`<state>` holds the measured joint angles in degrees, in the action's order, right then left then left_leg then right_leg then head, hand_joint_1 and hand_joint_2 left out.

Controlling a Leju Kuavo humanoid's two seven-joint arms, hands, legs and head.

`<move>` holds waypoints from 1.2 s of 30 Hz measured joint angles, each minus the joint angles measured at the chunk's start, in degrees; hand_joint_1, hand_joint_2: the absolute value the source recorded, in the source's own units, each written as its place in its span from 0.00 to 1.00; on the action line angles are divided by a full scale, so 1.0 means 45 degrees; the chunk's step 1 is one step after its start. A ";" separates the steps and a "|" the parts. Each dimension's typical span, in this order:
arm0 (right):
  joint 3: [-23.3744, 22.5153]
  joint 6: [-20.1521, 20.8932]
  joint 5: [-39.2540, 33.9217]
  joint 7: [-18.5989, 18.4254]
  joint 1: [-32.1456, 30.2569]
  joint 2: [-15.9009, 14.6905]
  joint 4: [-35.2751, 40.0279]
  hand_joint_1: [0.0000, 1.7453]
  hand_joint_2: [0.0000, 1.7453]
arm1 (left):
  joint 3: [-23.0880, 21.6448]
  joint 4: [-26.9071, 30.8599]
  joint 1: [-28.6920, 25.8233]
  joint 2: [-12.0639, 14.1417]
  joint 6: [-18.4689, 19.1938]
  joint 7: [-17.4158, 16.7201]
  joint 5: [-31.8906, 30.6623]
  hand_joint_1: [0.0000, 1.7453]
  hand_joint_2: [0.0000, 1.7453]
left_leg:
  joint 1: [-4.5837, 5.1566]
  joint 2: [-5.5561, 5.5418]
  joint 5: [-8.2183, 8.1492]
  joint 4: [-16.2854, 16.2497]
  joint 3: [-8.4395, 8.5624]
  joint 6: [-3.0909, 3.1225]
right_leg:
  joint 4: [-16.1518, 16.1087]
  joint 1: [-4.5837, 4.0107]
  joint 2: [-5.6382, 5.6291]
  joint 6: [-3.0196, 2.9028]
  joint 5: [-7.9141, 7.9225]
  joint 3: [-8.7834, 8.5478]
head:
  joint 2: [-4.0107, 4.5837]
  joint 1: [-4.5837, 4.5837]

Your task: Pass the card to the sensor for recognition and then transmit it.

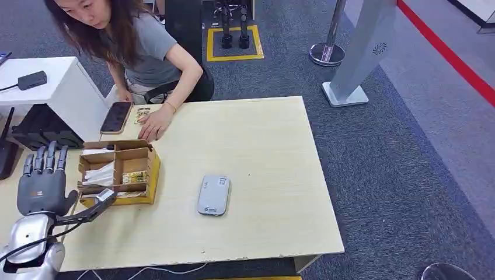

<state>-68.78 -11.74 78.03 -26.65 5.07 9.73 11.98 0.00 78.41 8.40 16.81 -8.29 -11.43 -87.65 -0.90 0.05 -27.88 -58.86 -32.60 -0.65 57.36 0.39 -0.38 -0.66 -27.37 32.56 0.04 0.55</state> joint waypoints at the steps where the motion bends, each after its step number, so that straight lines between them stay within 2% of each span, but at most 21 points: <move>1: 0.0000 0.0044 0.0040 -0.0208 -0.0066 -0.0019 0.0005 0.00 0.00 | 0.0005 -0.0285 -0.0160 -0.0113 -0.0296 0.0000 0.0005 0.00 1.00 | -0.0001 0.0001 -0.0001 0.0000 -0.0001 0.0001 | 0.0000 0.0000 -0.0003 0.0000 -0.0001 0.0002 | 0.0000 0.0010; 4: 0.0000 0.0063 0.0054 -0.0329 -0.0254 -0.0092 0.0044 0.00 0.00 | 0.0010 -0.0953 -0.0559 -0.0394 -0.0790 0.0005 0.0000 0.00 1.00 | -0.0007 0.0000 -0.0001 -0.0001 -0.0017 0.0001 | -0.0001 -0.0003 0.0001 0.0001 -0.0002 0.0017 | 0.0000 0.0000; 20: 0.0000 0.0082 0.0079 -0.0479 -0.0272 -0.0185 0.0058 0.00 0.00 | 0.0165 -0.1693 -0.0655 -0.0768 -0.0678 0.0029 0.0083 0.00 1.00 | -0.0008 -0.0002 0.0002 0.0000 -0.0016 -0.0001 | -0.0001 -0.0003 0.0005 0.0000 0.0000 0.0013 | 0.0005 0.0000; 22: 0.0000 0.0204 -0.0143 0.0337 -0.0271 -0.0184 0.0054 0.00 0.00 | 0.0170 -0.1688 -0.0614 -0.0758 -0.1104 0.0005 -0.0063 0.00 1.00 | -0.0011 -0.0002 0.0002 -0.0001 -0.0015 -0.0002 | -0.0001 -0.0005 0.0005 0.0000 0.0000 0.0020 | 0.0000 0.0000; 23: 0.0000 0.0214 -0.0251 0.0946 -0.0263 -0.0184 0.0053 0.00 0.00 | 0.0170 -0.1582 -0.0498 -0.0715 -0.1107 0.0010 -0.0058 0.00 1.00 | -0.0013 -0.0002 0.0004 -0.0001 -0.0019 -0.0003 | -0.0001 -0.0006 0.0006 0.0000 0.0000 0.0022 | 0.0000 0.0000; 24: 0.0000 0.0209 -0.0261 0.1178 -0.0221 -0.0184 0.0053 0.00 0.00 | 0.0170 -0.1386 -0.0351 -0.0681 -0.0857 0.0039 -0.0024 0.00 1.00 | -0.0014 -0.0004 0.0005 -0.0001 -0.0020 -0.0004 | -0.0001 -0.0007 0.0008 0.0000 0.0001 0.0020 | 0.0000 -0.0005; 28: 0.0000 0.0170 -0.0261 0.1318 -0.0008 -0.0165 0.0044 0.00 0.00 | 0.0185 -0.0687 0.0257 -0.0491 -0.0333 0.0044 0.0029 0.00 1.00 | -0.0012 -0.0006 0.0006 -0.0001 -0.0006 -0.0005 | 0.0000 -0.0006 0.0009 -0.0003 0.0005 0.0001 | 0.0000 0.0000; 36: 0.0000 0.0209 -0.0261 0.1401 -0.0008 -0.0165 0.0029 0.00 0.00 | 0.0195 -0.0221 0.0282 -0.0482 -0.0479 0.0058 0.0049 0.00 1.00 | -0.0013 -0.0004 0.0005 -0.0001 -0.0008 -0.0006 | 0.0000 -0.0006 0.0005 -0.0002 0.0001 0.0005 | 0.0005 0.0000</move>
<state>-68.78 -10.80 76.85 -20.35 5.03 8.98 12.11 0.87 77.42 9.67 14.64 -10.45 -11.17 -87.43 -0.96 0.03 -27.86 -58.86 -32.63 -0.68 57.36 0.36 -0.36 -0.67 -27.36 32.59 0.07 0.55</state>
